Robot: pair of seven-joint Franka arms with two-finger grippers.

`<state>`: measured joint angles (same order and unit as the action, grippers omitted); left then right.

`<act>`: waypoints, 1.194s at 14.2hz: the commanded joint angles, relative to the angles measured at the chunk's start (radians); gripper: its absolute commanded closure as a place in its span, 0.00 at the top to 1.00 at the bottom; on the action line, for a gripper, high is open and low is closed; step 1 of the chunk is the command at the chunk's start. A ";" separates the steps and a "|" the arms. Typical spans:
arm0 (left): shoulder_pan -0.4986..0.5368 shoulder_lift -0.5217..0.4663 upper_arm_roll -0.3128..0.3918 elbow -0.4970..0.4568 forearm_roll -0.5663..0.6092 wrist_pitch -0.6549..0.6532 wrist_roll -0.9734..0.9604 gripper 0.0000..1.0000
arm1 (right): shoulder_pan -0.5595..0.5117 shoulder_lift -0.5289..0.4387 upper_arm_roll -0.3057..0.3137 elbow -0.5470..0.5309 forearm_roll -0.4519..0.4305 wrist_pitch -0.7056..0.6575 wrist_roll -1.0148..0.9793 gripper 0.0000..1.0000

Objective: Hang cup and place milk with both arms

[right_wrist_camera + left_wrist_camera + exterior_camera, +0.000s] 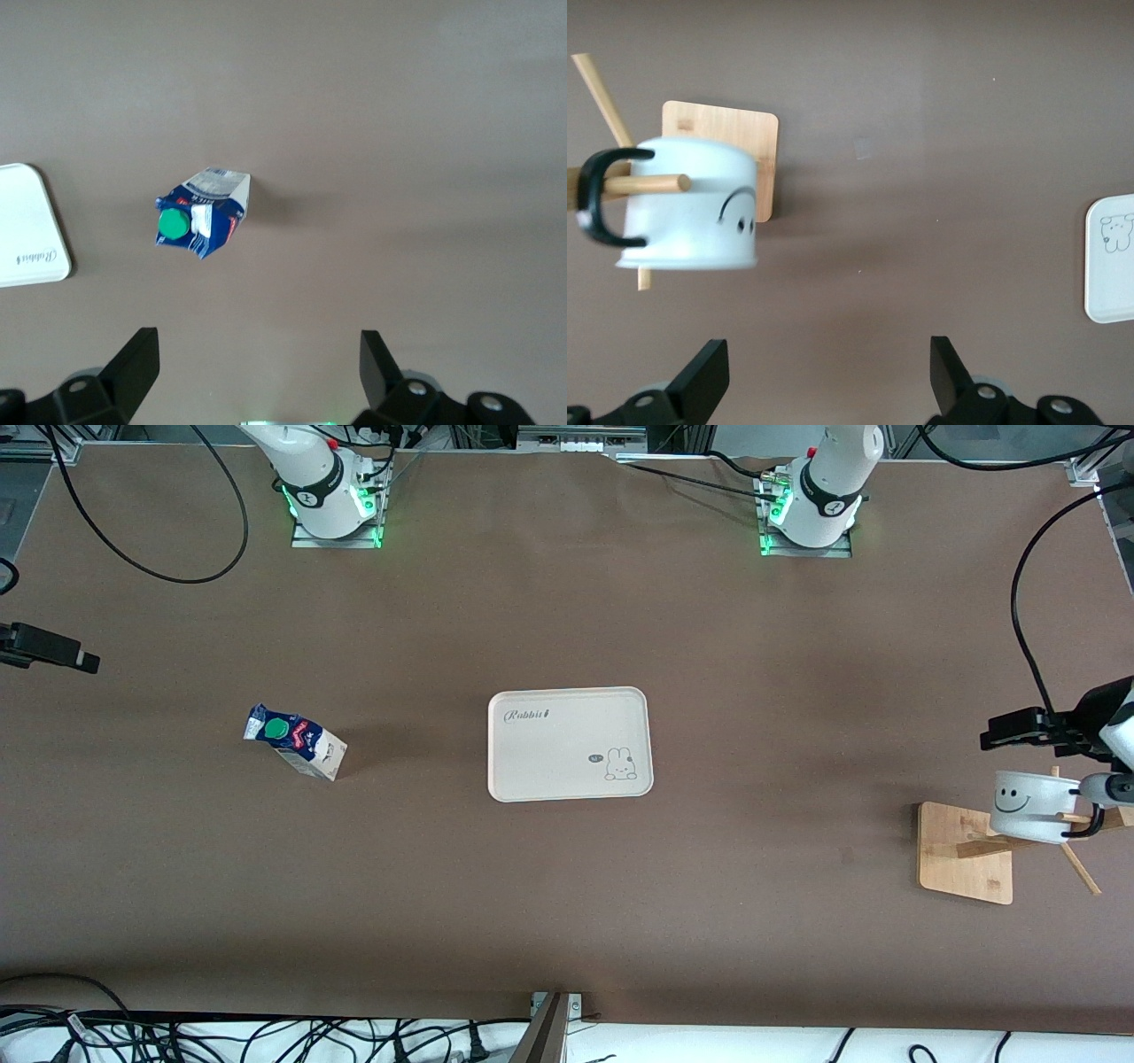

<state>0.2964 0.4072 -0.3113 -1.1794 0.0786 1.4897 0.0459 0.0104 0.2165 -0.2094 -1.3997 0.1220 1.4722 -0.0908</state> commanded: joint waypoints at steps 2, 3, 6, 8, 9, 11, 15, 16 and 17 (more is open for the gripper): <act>-0.185 -0.126 0.160 -0.144 -0.017 0.004 -0.113 1.00 | 0.000 -0.043 0.103 -0.076 -0.134 0.082 -0.009 1.00; -0.245 -0.204 0.223 -0.260 -0.016 0.071 -0.121 1.00 | 0.002 -0.051 0.111 -0.085 -0.134 0.089 -0.007 1.00; -0.246 -0.347 0.280 -0.504 -0.098 0.323 -0.113 1.00 | 0.034 -0.051 0.119 -0.087 -0.153 0.112 -0.013 1.00; -0.247 -0.411 0.307 -0.558 -0.115 0.322 -0.113 1.00 | 0.034 -0.048 0.154 -0.082 -0.217 0.112 -0.017 1.00; -0.252 -0.459 0.305 -0.600 -0.115 0.313 -0.110 1.00 | 0.034 -0.048 0.160 -0.081 -0.225 0.111 -0.017 1.00; -0.252 -0.481 0.305 -0.617 -0.103 0.296 -0.066 1.00 | 0.036 -0.043 0.160 -0.078 -0.225 0.111 -0.014 1.00; -0.247 -0.478 0.299 -0.608 -0.079 0.285 -0.047 1.00 | 0.042 -0.037 0.162 -0.064 -0.226 0.103 -0.009 1.00; -0.249 -0.470 0.298 -0.599 -0.056 0.290 -0.041 1.00 | 0.040 -0.037 0.162 -0.064 -0.226 0.109 -0.009 1.00; -0.250 -0.466 0.298 -0.582 -0.051 0.288 -0.017 1.00 | 0.036 -0.040 0.162 -0.064 -0.225 0.111 -0.007 1.00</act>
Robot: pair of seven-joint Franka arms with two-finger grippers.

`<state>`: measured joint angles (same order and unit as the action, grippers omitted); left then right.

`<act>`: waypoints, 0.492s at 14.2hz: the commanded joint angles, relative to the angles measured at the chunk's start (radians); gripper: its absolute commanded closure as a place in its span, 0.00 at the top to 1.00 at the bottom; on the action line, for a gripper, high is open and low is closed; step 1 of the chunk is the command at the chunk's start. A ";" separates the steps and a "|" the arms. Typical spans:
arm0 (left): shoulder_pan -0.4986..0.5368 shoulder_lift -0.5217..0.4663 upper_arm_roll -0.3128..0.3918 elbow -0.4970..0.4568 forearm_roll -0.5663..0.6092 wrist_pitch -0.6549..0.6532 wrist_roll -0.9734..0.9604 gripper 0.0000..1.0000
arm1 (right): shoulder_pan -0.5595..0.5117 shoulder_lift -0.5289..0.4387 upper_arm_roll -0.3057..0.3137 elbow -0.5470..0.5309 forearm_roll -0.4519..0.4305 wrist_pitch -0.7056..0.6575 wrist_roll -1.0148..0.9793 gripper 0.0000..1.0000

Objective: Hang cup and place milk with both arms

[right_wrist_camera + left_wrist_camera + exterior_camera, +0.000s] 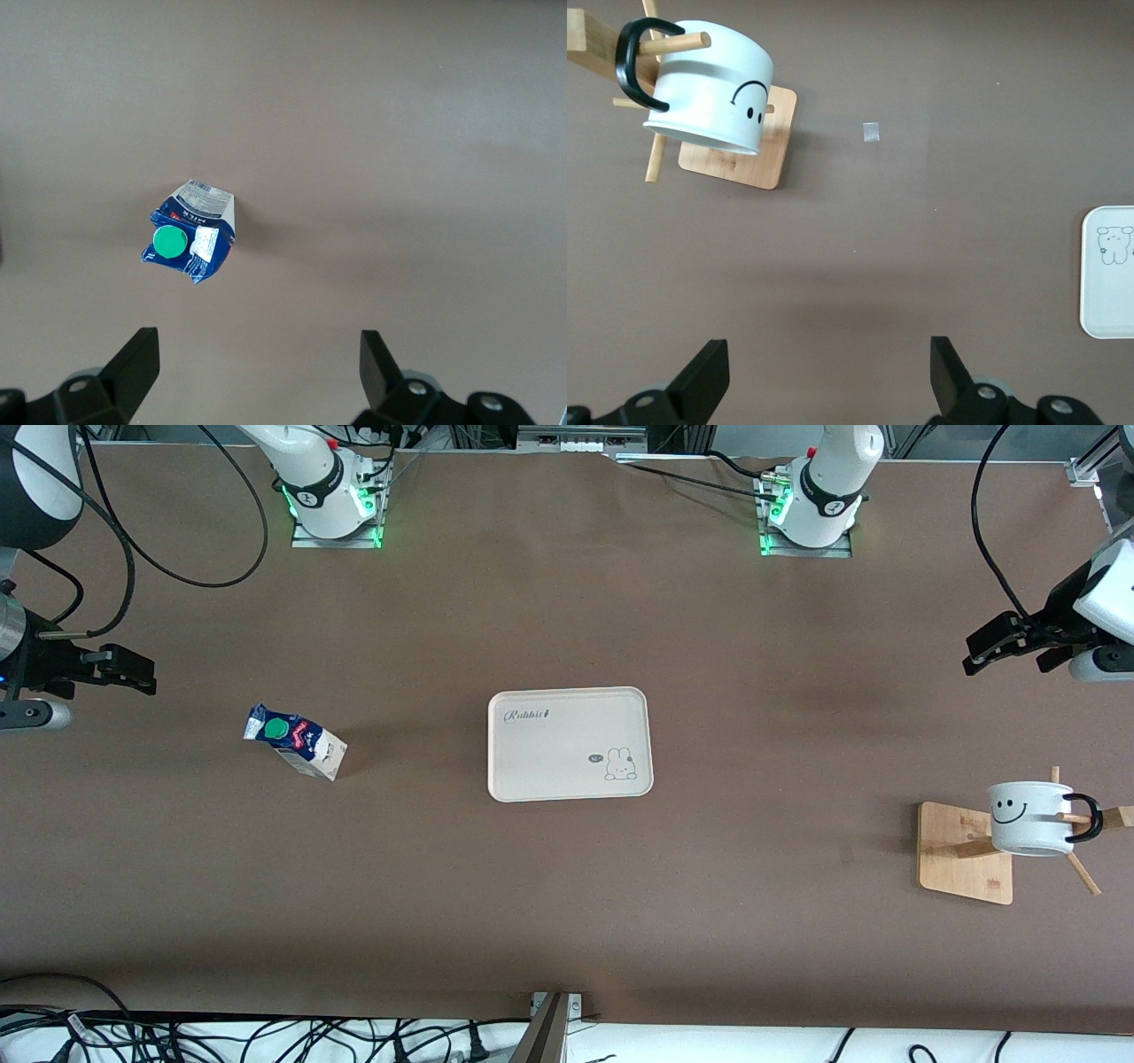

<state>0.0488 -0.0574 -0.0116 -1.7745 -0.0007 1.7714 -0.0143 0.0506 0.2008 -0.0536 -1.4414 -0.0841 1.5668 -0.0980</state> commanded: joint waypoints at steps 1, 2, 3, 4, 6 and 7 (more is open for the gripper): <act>-0.006 0.004 -0.002 0.020 0.027 0.008 0.060 1.00 | -0.009 -0.027 0.006 -0.024 -0.016 0.021 0.003 1.00; -0.007 0.005 -0.002 0.018 0.027 0.008 0.059 1.00 | -0.008 -0.029 0.006 -0.024 -0.011 0.018 0.007 1.00; -0.007 0.008 -0.002 0.020 0.027 0.013 0.057 1.00 | -0.008 -0.028 0.003 -0.024 -0.011 0.010 0.018 1.00; -0.007 0.017 -0.004 0.021 0.027 0.019 0.057 1.00 | -0.009 -0.027 -0.002 -0.024 -0.010 0.009 0.040 1.00; -0.007 0.022 -0.004 0.021 0.028 0.019 0.066 1.00 | -0.005 -0.026 -0.003 -0.022 -0.011 0.007 0.079 1.00; -0.009 0.022 -0.007 0.023 0.028 0.016 0.068 1.00 | 0.002 -0.027 -0.003 -0.022 -0.011 0.007 0.087 1.00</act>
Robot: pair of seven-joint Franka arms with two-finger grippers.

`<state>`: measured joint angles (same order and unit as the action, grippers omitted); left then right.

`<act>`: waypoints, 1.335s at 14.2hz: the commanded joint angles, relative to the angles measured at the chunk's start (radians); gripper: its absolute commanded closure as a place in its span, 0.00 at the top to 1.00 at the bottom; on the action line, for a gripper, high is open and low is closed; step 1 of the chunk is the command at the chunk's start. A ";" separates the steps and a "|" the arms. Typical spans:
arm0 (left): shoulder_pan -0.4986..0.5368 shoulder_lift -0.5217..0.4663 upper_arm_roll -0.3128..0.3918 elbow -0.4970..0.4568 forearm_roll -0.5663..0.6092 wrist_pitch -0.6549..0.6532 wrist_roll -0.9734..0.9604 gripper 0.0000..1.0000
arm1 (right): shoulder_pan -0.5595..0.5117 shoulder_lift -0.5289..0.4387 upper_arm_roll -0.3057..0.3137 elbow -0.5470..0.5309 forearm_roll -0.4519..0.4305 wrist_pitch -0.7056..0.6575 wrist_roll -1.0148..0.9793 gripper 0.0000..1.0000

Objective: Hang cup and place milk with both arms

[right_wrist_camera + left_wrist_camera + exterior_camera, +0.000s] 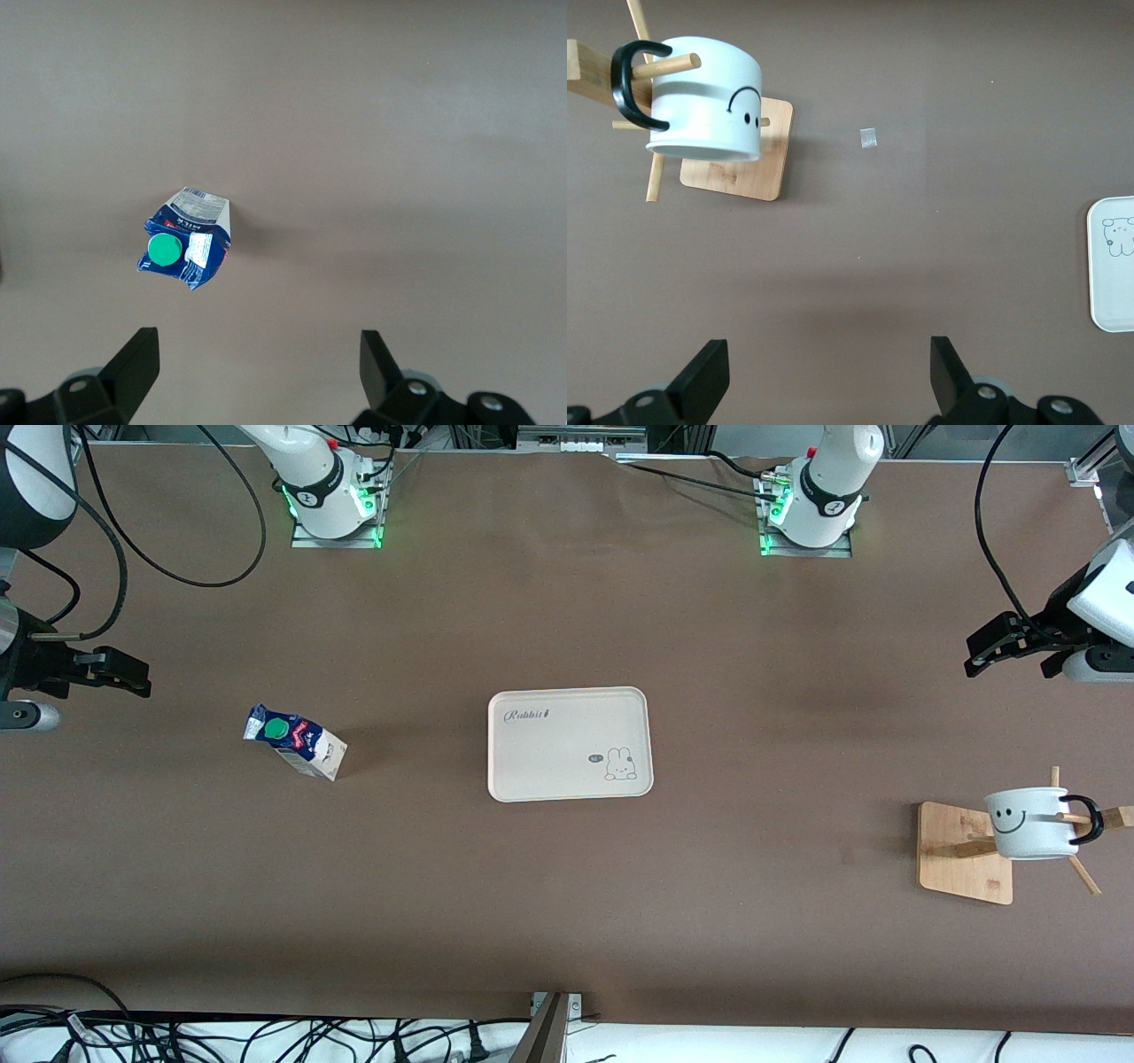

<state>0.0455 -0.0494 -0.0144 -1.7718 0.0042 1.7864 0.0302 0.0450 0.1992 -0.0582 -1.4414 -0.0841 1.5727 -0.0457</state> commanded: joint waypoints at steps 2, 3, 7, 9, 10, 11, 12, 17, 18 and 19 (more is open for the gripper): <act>-0.006 0.016 -0.013 0.026 0.022 0.001 0.024 1.00 | 0.019 -0.026 -0.005 -0.020 -0.011 0.001 0.037 1.00; -0.007 0.022 -0.013 0.040 0.022 -0.007 0.020 1.00 | 0.019 -0.026 -0.014 -0.020 -0.009 0.003 0.033 1.00; -0.007 0.036 -0.015 0.060 0.022 -0.021 0.020 1.00 | 0.016 -0.044 -0.020 -0.027 -0.009 0.001 0.038 1.00; -0.007 0.036 -0.013 0.060 0.022 -0.021 0.022 1.00 | 0.007 -0.052 -0.022 -0.028 -0.009 0.007 0.091 1.00; -0.007 0.037 -0.013 0.060 0.023 -0.022 0.027 1.00 | 0.001 -0.053 -0.026 -0.028 -0.008 0.001 0.134 1.00; -0.007 0.037 -0.015 0.060 0.023 -0.022 0.034 1.00 | 0.001 -0.060 -0.028 -0.030 -0.008 -0.016 0.154 1.00; -0.007 0.037 -0.015 0.061 0.023 -0.022 0.037 1.00 | 0.001 -0.061 -0.029 -0.030 -0.009 -0.023 0.156 1.00; -0.007 0.037 -0.015 0.060 0.023 -0.024 0.037 1.00 | -0.001 -0.061 -0.029 -0.031 0.064 0.059 0.158 1.00; -0.007 0.037 -0.015 0.061 0.023 -0.022 0.037 1.00 | -0.002 -0.060 -0.034 -0.031 0.085 0.058 0.164 1.00; -0.007 0.037 -0.015 0.061 0.023 -0.024 0.037 1.00 | -0.001 -0.060 -0.040 -0.033 0.130 0.064 0.168 1.00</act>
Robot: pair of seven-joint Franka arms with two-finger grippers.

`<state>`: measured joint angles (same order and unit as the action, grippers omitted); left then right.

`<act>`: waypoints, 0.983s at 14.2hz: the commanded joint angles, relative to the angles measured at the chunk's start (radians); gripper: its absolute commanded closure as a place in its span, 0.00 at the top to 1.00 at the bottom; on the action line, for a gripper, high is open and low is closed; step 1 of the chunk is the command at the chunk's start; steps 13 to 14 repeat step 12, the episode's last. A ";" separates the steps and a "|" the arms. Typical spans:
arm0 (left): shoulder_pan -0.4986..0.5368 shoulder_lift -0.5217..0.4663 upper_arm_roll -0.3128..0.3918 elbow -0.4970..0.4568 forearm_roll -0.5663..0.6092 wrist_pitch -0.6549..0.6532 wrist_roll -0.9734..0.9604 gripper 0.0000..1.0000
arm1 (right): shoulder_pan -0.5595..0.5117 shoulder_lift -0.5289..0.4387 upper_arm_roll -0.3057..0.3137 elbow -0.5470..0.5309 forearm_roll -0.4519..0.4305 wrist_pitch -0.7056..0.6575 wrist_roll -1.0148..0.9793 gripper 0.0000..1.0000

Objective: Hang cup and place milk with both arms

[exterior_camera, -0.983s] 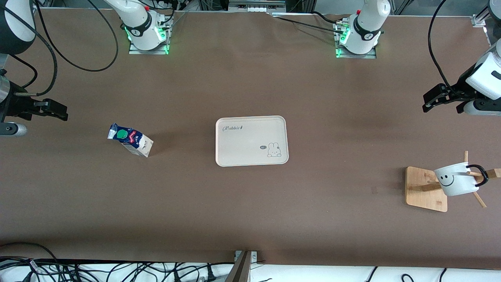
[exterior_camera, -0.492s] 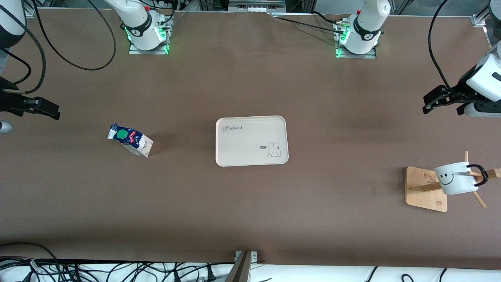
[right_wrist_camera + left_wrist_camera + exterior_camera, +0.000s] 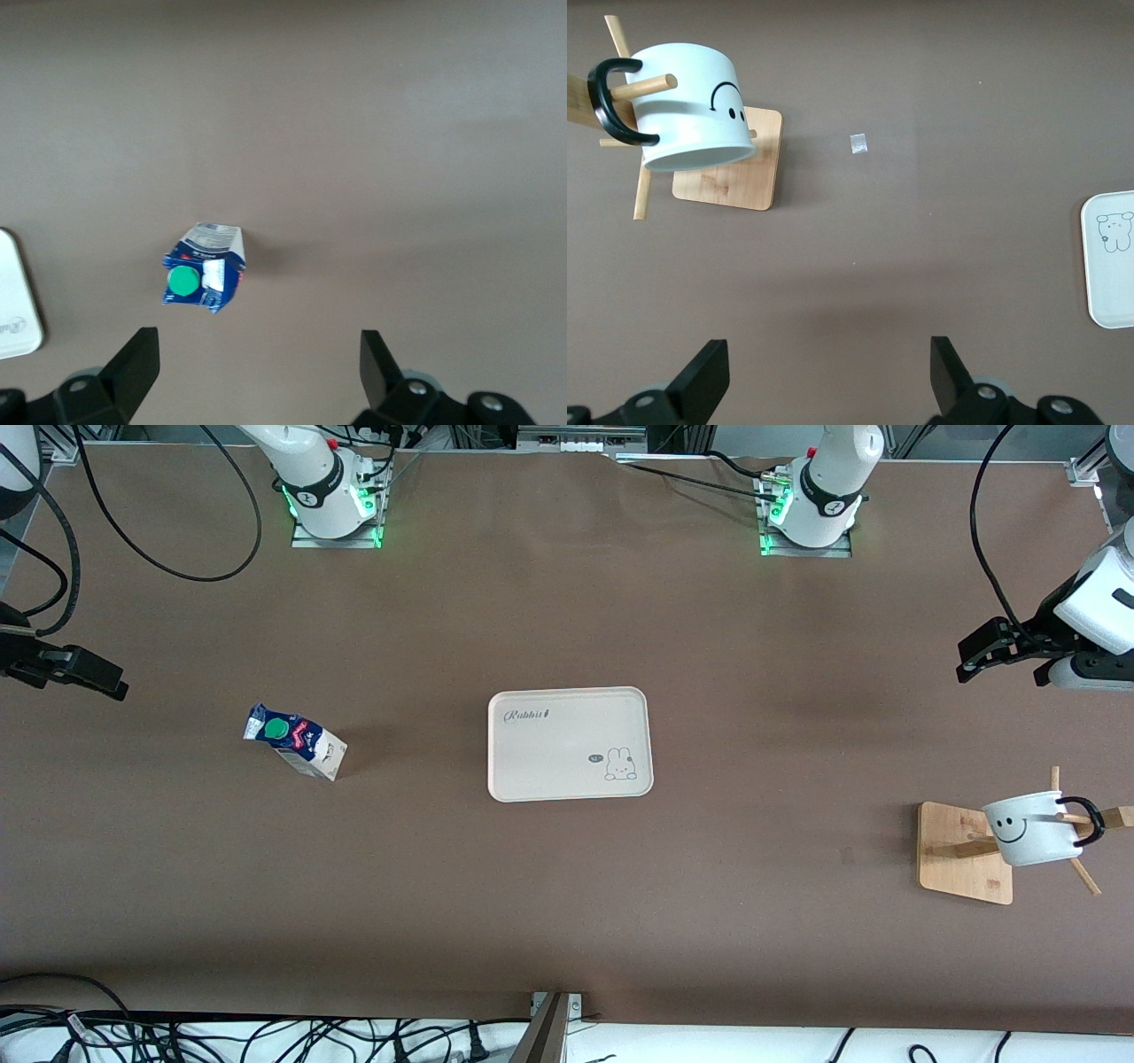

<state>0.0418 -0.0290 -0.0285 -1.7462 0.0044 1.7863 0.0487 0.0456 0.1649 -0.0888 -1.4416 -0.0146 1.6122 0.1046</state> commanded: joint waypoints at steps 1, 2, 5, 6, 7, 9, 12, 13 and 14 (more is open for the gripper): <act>-0.003 0.017 -0.001 0.036 0.023 -0.024 0.019 1.00 | -0.001 -0.025 -0.011 -0.033 0.070 0.025 0.020 1.00; -0.003 0.017 -0.001 0.036 0.023 -0.024 0.019 1.00 | -0.001 -0.025 -0.011 -0.033 0.070 0.025 0.017 1.00; -0.003 0.017 -0.001 0.036 0.023 -0.024 0.019 1.00 | -0.001 -0.025 -0.011 -0.033 0.061 0.015 0.011 1.00; -0.003 0.017 -0.001 0.036 0.023 -0.024 0.019 1.00 | -0.001 -0.025 -0.011 -0.034 0.059 0.014 0.007 1.00; -0.003 0.017 -0.001 0.034 0.023 -0.024 0.019 1.00 | -0.001 -0.027 -0.011 -0.034 0.059 0.012 0.007 1.00; -0.003 0.017 -0.001 0.036 0.023 -0.024 0.019 1.00 | -0.001 -0.027 -0.011 -0.042 0.059 0.014 0.007 1.00; -0.003 0.017 -0.001 0.036 0.023 -0.024 0.019 1.00 | -0.001 -0.028 -0.011 -0.074 0.056 0.020 0.006 1.00; -0.003 0.017 -0.001 0.036 0.023 -0.024 0.019 1.00 | -0.001 -0.028 -0.011 -0.074 0.056 0.020 0.006 1.00; -0.003 0.017 -0.001 0.036 0.023 -0.024 0.019 1.00 | -0.001 -0.028 -0.011 -0.074 0.056 0.020 0.006 1.00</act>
